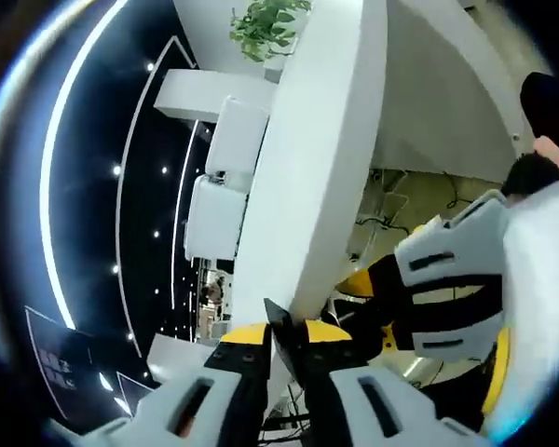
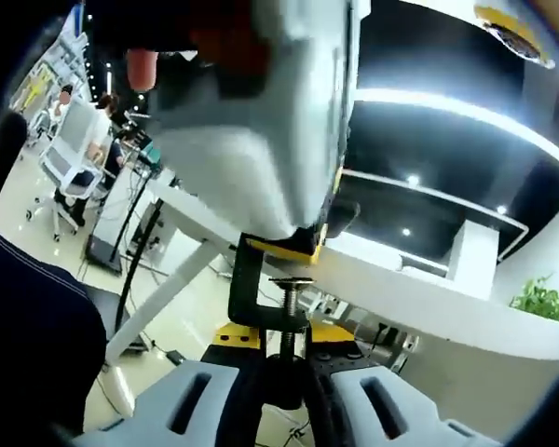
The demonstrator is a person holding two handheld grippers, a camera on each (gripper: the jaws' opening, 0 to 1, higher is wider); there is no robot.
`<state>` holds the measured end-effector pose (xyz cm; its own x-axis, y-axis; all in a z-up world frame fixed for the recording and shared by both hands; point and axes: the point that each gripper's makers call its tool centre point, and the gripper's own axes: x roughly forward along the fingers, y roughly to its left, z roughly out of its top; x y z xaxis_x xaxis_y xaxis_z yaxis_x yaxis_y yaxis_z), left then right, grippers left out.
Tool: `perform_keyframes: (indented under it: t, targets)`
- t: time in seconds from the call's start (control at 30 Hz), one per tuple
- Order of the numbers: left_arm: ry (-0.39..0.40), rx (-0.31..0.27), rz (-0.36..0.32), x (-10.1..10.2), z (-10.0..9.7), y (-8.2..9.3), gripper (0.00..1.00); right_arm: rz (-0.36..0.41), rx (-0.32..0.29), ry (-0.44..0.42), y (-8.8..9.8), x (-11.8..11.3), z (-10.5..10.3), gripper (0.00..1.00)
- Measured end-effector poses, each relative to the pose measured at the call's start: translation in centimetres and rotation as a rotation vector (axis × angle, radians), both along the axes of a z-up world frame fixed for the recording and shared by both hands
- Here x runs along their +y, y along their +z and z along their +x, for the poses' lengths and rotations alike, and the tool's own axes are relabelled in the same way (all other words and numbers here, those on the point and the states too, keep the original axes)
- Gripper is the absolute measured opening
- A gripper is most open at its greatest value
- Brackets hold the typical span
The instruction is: Clamp the fixed fixture on the desktop, loosen the retaining clip, secure it to the edge of the desk, and tighten the retaining clip.
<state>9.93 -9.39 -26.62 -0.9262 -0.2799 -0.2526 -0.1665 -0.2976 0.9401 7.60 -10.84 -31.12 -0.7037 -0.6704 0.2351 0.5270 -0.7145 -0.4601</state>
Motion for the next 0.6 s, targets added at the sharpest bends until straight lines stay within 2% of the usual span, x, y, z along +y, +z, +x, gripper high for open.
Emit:
perform_keyframes:
  t: [0.07, 0.13, 0.27, 0.3, 0.33, 0.37, 0.6]
  targets:
    - [-0.016, 0.001, -0.033, 0.1, -0.1, 0.0, 0.13, 0.002, -0.004, 0.003, 0.6, 1.2, 0.2, 0.12]
    - [-0.012, 0.008, -0.048, 0.0, -0.4, -0.1, 0.12, -0.015, -0.004, 0.014, 0.5, 1.0, 0.6, 0.12]
    - [-0.026, 0.008, -0.060, 0.0, 0.0, -0.3, 0.13, -0.001, -0.007, 0.026, 0.2, 0.5, 1.1, 0.12]
    - [-0.030, 0.010, -0.091, -0.1, 0.2, -0.4, 0.13, -0.021, -0.063, 0.025, -0.1, 0.6, 1.0, 0.12]
    - [-0.044, 0.019, -0.068, 0.0, 0.3, -0.5, 0.14, -0.004, -0.055, 0.018, -0.1, 0.7, 1.1, 0.12]
    - [-0.050, 0.021, -0.055, 0.1, 0.4, -0.7, 0.14, -0.005, -0.078, 0.027, -0.2, 0.6, 0.9, 0.12]
    - [-0.063, 0.027, -0.064, -0.1, 0.2, -0.8, 0.16, -0.003, -0.059, 0.024, -0.4, 0.8, 0.5, 0.11]
